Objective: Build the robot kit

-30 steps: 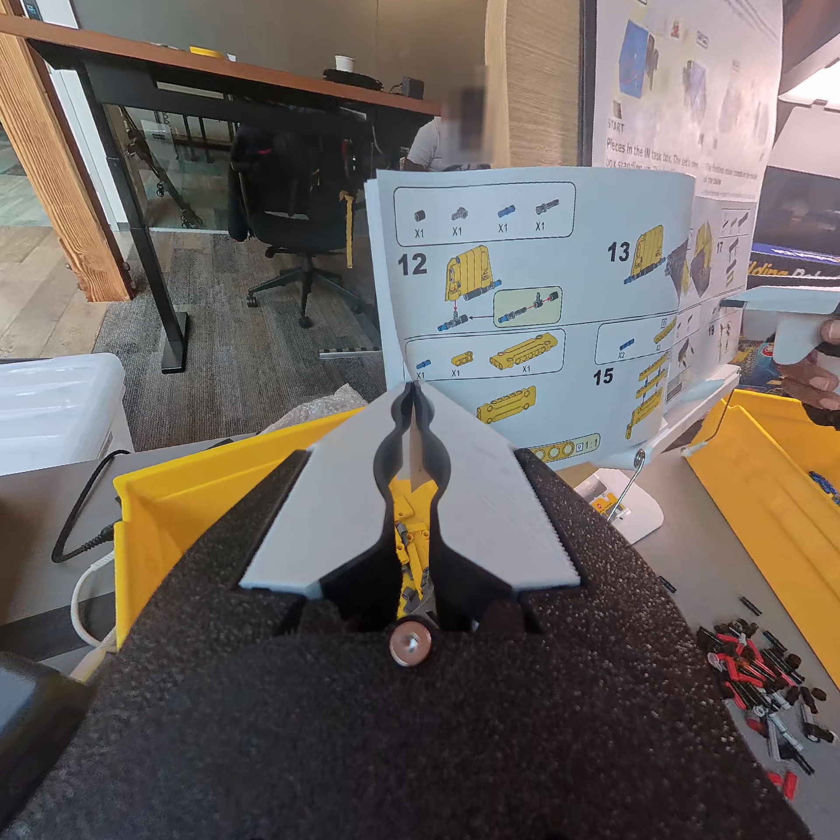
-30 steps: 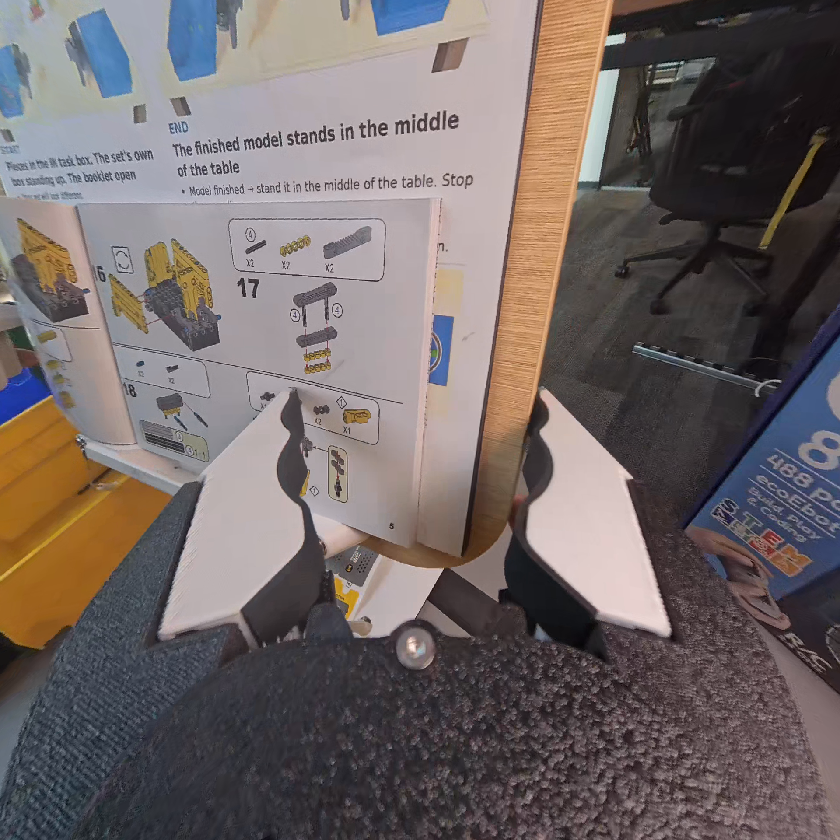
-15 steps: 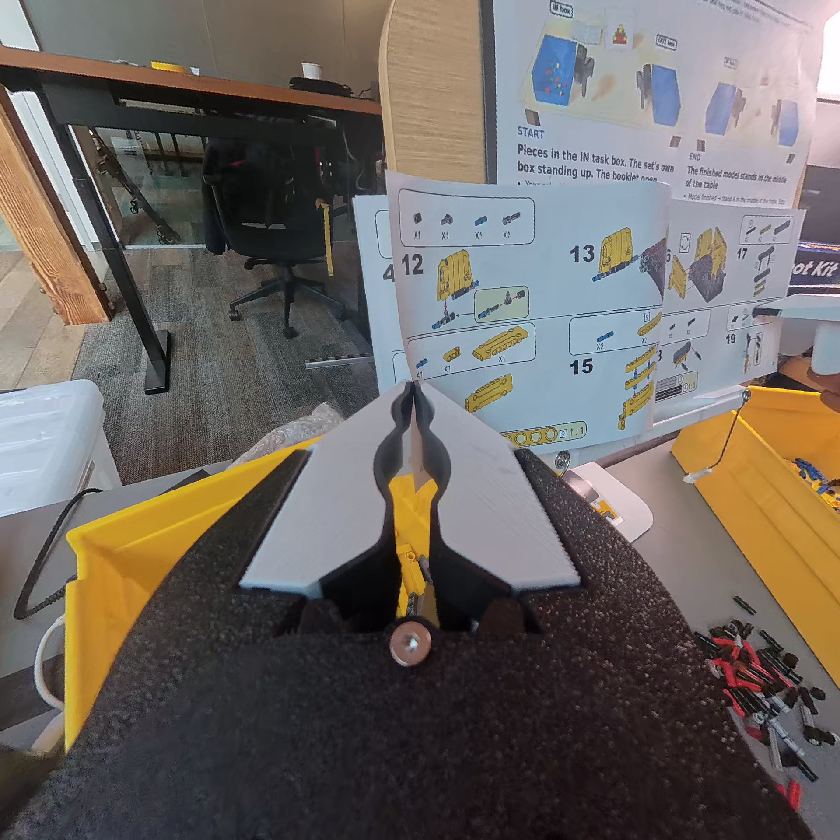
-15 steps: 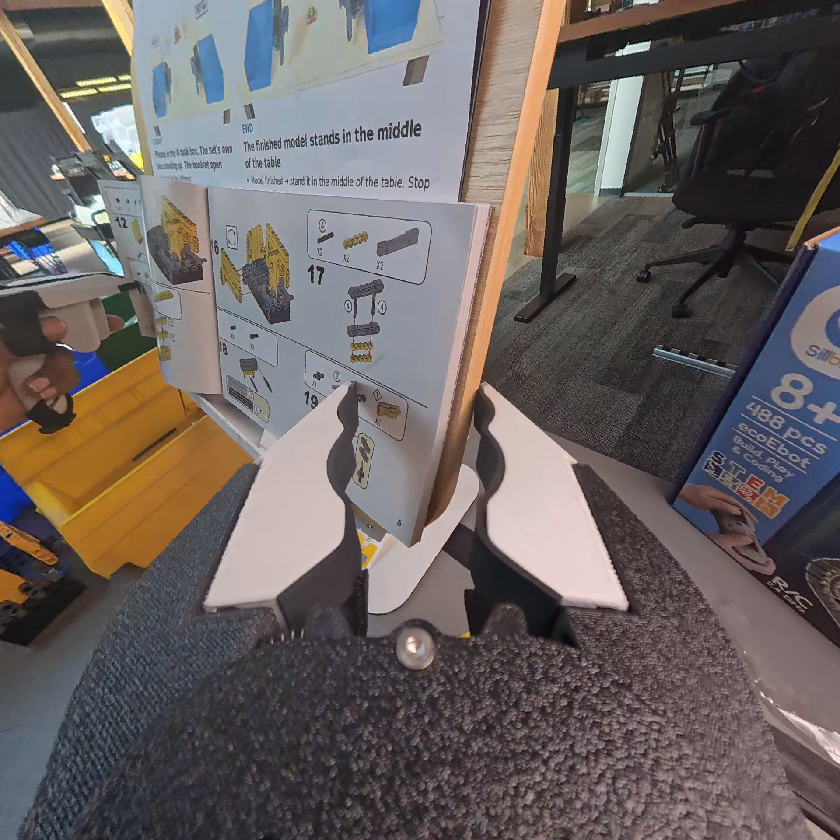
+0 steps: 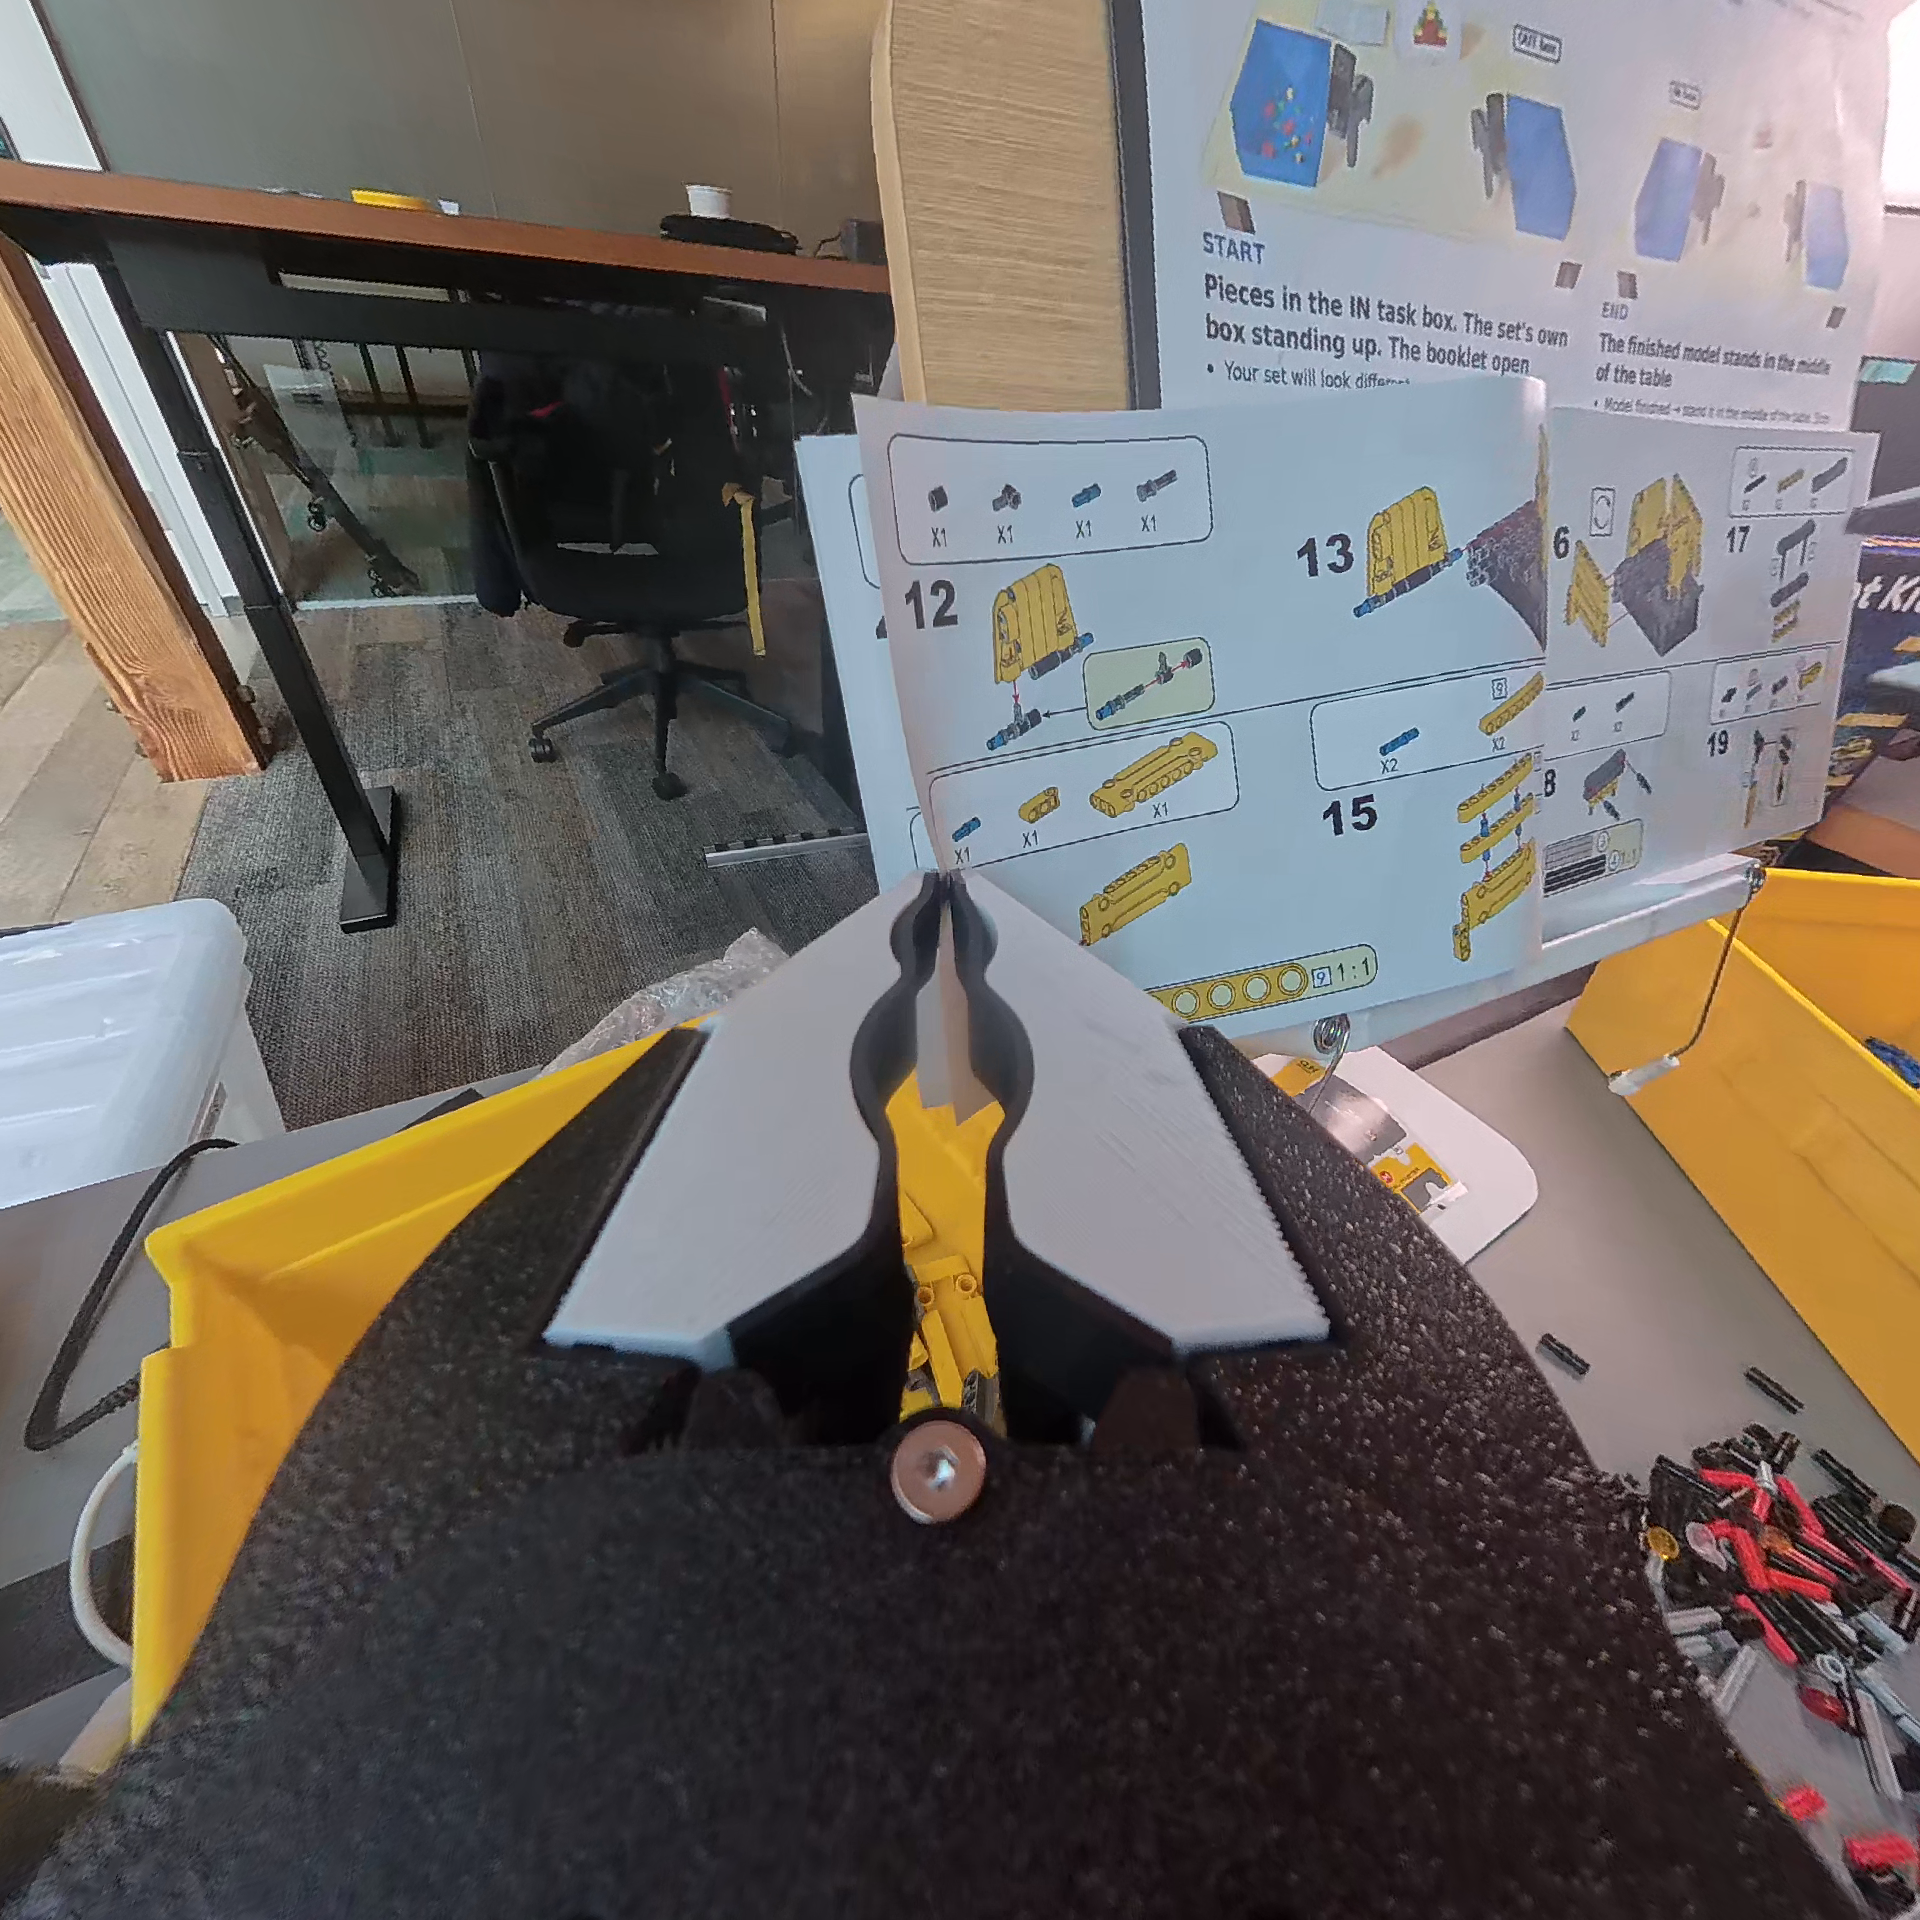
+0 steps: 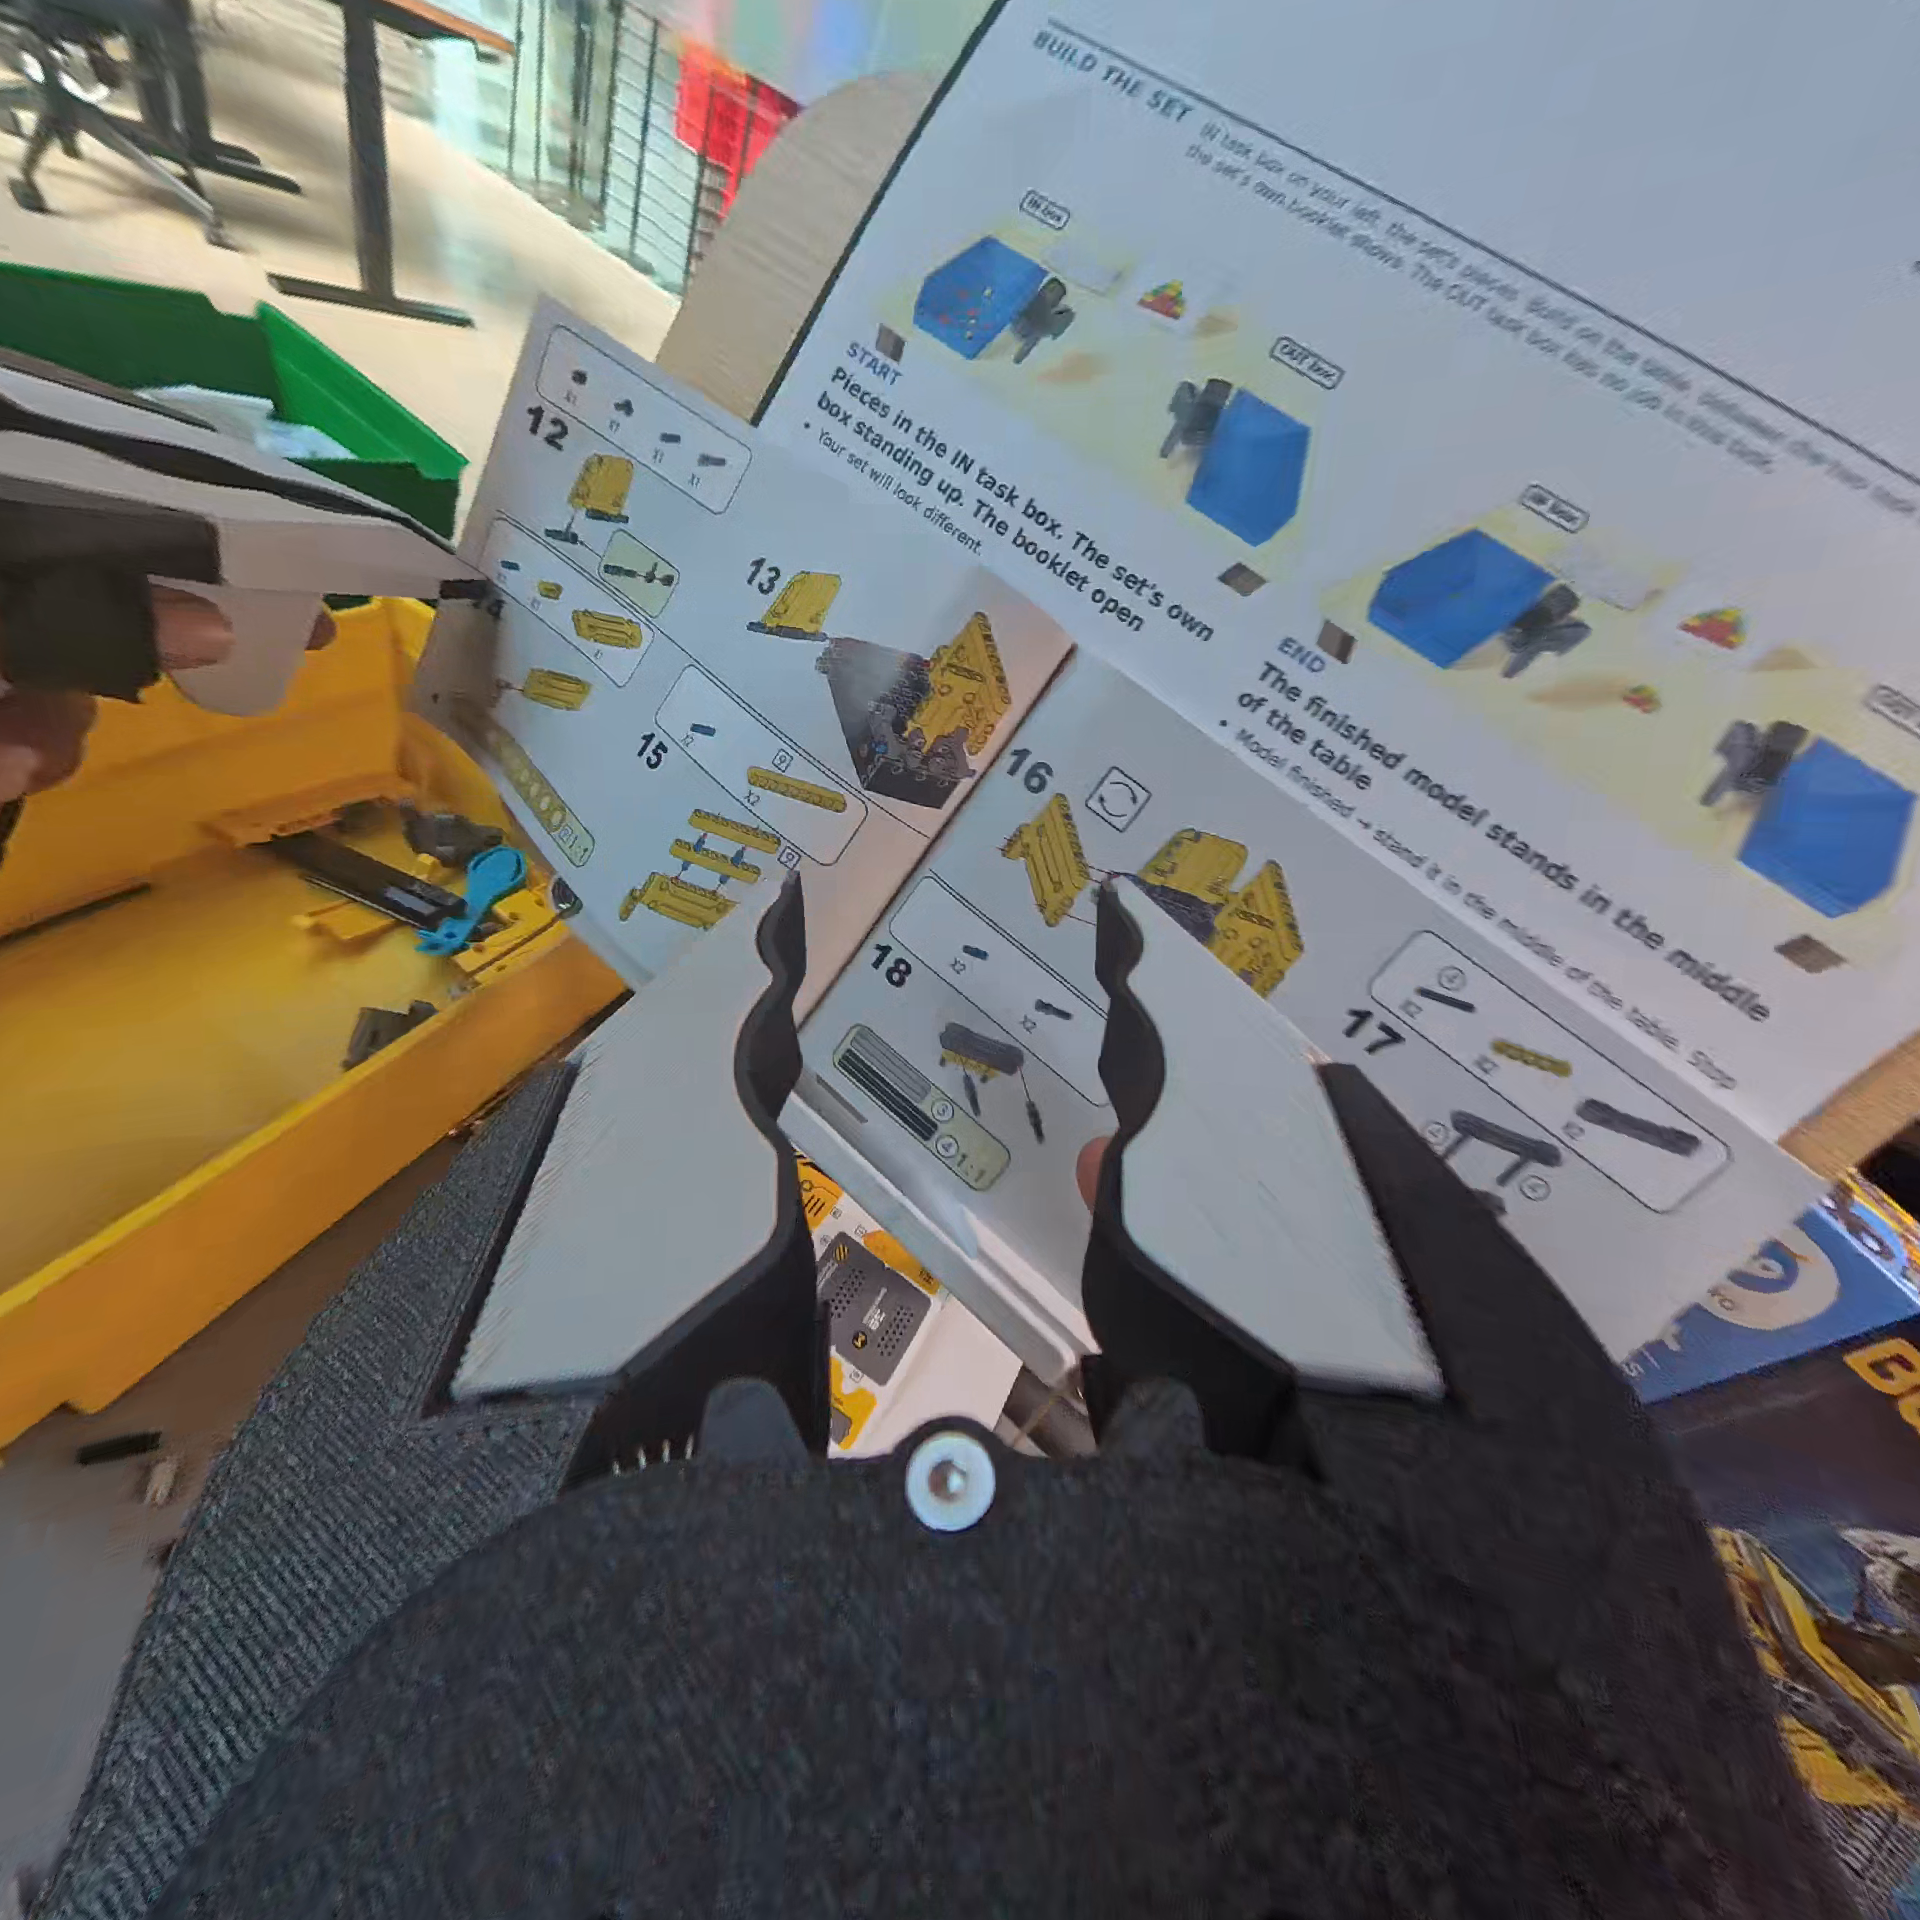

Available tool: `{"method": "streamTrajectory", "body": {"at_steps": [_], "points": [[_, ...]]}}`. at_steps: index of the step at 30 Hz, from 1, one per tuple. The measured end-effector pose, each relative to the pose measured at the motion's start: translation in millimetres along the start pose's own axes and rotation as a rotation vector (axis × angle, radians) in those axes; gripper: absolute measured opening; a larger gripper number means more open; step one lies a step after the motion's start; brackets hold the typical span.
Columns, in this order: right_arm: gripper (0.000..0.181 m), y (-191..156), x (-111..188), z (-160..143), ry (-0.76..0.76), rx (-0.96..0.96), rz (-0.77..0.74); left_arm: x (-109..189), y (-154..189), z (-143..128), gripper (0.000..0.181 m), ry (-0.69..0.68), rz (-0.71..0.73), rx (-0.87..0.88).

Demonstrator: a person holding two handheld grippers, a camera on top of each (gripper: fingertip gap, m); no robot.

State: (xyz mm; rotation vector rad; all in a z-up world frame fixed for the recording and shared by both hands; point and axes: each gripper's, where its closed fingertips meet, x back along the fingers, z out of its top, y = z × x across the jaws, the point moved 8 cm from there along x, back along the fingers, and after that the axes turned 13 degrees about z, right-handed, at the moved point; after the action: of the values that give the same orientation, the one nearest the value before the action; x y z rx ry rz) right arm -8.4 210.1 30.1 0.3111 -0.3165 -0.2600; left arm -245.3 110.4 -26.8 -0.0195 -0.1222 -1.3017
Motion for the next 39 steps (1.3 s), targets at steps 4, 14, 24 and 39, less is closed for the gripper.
{"method": "streamTrajectory", "body": {"at_steps": [4, 14, 24, 39], "points": [[0.064, -10, -49, -17, -0.058, 0.009, -0.126, 7, -2, 0, 0.013, -0.027, 0.013, 0.034], [0.064, -21, -60, -27, -0.01, 0.138, -0.313, 38, 54, -50, 0.036, -0.213, -0.209, 0.016], [0.064, -19, -57, -26, -0.02, 0.113, -0.26, 15, 63, -53, 0.001, -0.052, 0.196, -0.919], [0.074, -20, -55, -33, 0.068, 0.13, -0.206, -7, 118, 11, 0.0, 0.294, 0.094, -1.791]]}}
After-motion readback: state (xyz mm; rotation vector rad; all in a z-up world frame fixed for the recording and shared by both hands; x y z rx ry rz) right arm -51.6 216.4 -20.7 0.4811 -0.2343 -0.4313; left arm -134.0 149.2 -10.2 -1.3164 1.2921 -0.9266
